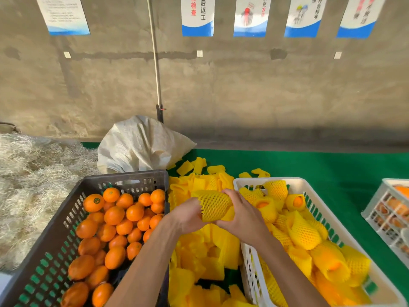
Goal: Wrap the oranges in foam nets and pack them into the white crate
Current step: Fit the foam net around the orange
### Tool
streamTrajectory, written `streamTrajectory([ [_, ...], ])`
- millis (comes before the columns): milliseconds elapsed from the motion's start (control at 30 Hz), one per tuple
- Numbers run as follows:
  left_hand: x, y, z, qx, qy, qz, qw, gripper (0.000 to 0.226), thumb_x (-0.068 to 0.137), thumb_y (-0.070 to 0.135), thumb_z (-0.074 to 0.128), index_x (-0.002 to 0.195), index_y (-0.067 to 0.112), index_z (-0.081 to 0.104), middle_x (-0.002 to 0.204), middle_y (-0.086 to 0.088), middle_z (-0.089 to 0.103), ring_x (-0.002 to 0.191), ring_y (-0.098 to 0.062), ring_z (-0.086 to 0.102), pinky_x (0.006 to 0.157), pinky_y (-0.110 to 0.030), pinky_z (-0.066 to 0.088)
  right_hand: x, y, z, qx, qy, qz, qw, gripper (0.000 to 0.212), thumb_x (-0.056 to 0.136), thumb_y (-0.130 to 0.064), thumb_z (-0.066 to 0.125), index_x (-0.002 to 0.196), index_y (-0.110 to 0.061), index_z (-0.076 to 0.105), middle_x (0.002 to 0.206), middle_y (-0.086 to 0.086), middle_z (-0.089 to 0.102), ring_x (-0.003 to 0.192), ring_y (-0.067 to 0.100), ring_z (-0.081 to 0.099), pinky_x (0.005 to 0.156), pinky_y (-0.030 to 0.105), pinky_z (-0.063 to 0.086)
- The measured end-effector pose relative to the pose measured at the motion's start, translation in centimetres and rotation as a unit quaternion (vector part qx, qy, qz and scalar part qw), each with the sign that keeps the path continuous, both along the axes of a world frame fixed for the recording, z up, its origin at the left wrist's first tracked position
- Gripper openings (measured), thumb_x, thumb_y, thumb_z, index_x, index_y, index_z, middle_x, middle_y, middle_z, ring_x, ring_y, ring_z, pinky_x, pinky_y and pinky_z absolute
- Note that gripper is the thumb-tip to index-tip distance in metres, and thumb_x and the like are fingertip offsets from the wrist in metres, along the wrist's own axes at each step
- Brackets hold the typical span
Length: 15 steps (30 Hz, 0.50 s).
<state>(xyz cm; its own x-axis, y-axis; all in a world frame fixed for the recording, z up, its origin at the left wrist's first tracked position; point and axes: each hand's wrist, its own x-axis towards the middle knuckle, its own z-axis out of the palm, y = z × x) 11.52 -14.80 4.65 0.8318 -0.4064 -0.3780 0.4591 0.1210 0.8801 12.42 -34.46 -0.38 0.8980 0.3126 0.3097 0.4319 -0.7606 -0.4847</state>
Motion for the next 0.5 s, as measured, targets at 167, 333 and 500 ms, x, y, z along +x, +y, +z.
streamTrajectory([
  [167, 0.6, -2.5, -1.2, -0.051, -0.021, 0.073, 0.996, 0.047, 0.105, 0.014, 0.055, 0.148, -0.001, 0.046, 0.14, -0.019, 0.063, 0.129, -0.033, 0.061, 0.104, -0.04, 0.053, 0.9, -2.4, -0.2, 0.098, 0.059, -0.065, 0.991, 0.092, 0.071, -0.075, 0.073, 0.144, -0.04, 0.028, 0.138, -0.015, 0.05, 0.117, 0.009, 0.055, 0.086, 0.027, 0.053],
  [333, 2.2, -6.4, 0.3, -0.033, -0.054, 0.105, 0.992, 0.045, 0.107, 0.026, 0.056, 0.145, 0.004, 0.049, 0.139, -0.014, 0.064, 0.125, -0.032, 0.064, 0.11, -0.047, 0.05, 2.2, -3.9, 0.9, 0.039, -0.038, -0.148, 0.988, 0.087, 0.082, -0.059, 0.072, 0.153, -0.044, 0.023, 0.148, -0.007, 0.042, 0.122, 0.013, 0.05, 0.084, 0.029, 0.053],
  [500, 3.2, -6.3, 1.0, 0.082, -0.121, 0.157, 0.977, 0.049, 0.104, 0.039, 0.06, 0.143, 0.012, 0.051, 0.142, -0.006, 0.058, 0.123, -0.027, 0.064, 0.106, -0.046, 0.054, 4.2, -6.4, 1.3, -0.063, -0.049, -0.334, 0.939, 0.081, 0.088, -0.055, 0.068, 0.154, -0.023, 0.033, 0.144, 0.016, 0.044, 0.13, 0.035, 0.044, 0.1, 0.046, 0.046],
])
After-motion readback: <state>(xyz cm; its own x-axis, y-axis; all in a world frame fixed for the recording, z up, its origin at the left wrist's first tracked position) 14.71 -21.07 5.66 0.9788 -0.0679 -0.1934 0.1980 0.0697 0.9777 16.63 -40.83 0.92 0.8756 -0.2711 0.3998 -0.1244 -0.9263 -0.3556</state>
